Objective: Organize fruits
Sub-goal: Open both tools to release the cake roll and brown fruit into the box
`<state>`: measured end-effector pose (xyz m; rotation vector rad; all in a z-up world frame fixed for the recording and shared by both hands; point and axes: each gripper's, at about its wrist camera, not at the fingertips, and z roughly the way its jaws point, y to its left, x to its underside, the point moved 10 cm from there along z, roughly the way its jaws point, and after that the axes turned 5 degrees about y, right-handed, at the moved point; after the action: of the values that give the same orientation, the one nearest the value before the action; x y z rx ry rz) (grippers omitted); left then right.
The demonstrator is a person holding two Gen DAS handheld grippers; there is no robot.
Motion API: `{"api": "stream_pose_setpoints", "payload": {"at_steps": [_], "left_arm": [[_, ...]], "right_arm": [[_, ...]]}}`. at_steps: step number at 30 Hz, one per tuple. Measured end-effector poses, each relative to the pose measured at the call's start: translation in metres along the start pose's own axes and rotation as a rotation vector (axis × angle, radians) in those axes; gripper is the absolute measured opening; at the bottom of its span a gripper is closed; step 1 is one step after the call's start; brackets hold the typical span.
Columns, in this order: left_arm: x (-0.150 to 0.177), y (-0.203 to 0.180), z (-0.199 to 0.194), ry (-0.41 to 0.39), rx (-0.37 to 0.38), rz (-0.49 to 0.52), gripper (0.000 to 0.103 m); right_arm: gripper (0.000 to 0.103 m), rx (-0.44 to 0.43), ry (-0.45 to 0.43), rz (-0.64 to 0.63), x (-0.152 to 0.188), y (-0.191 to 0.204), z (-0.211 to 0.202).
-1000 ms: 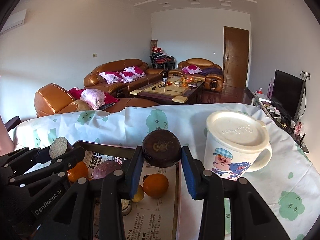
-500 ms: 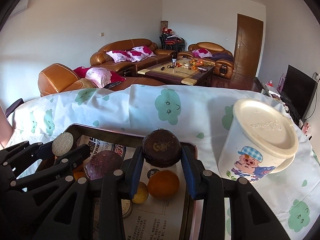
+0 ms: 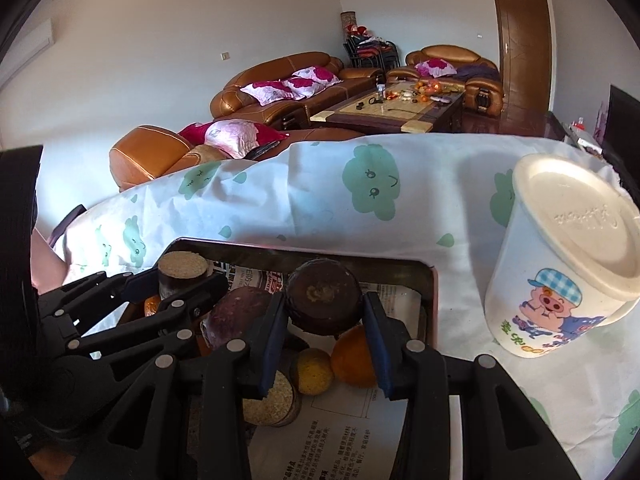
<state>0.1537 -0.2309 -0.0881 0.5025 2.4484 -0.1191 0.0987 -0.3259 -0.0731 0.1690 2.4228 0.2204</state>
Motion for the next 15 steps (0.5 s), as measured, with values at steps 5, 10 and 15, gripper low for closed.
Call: {"api": "stream_pose_setpoints", "payload": {"at_steps": [5, 10, 15], "left_arm": [[0.005, 0.007, -0.006, 0.015, -0.010, -0.014, 0.063], [0.010, 0.002, -0.013, -0.022, -0.056, 0.028, 0.066], [0.019, 0.002, -0.020, -0.038, -0.044, -0.014, 0.068]], "right_arm": [[0.043, -0.135, 0.004, 0.063, -0.002, 0.001, -0.003], [0.073, -0.224, -0.044, 0.100, -0.004, 0.010, -0.014], [0.073, -0.058, -0.130, 0.075, -0.001, 0.002, -0.025]]}}
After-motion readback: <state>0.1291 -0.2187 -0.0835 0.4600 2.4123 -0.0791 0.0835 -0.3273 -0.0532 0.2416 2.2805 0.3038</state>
